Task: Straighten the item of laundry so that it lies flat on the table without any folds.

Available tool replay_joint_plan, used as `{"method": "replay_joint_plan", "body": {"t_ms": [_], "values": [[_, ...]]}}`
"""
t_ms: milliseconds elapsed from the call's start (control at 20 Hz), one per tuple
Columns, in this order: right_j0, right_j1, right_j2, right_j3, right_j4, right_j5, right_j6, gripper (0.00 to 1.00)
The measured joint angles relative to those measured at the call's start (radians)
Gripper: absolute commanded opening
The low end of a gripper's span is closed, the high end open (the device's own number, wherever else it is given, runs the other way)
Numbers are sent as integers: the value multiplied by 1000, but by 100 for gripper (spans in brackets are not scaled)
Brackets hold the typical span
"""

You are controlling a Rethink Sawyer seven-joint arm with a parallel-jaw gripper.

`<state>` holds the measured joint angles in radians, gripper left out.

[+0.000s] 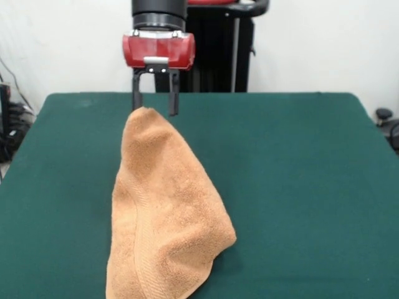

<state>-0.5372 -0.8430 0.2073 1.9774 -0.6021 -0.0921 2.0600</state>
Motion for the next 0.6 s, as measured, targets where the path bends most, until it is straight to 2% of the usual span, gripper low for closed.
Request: {"method": "replay_joint_plan", "body": {"t_ms": [200, 350, 400, 450, 550, 600], "values": [[74, -24, -8, 3, 36, 36, 0, 100], [196, -44, -26, 1, 103, 71, 0, 100], [210, -45, -28, 1, 111, 75, 0, 100], [267, -47, -37, -4, 142, 91, 0, 100], [314, -47, -48, -10, 168, 105, 0, 100], [374, -47, -65, -19, 201, 123, 0, 100]]}}
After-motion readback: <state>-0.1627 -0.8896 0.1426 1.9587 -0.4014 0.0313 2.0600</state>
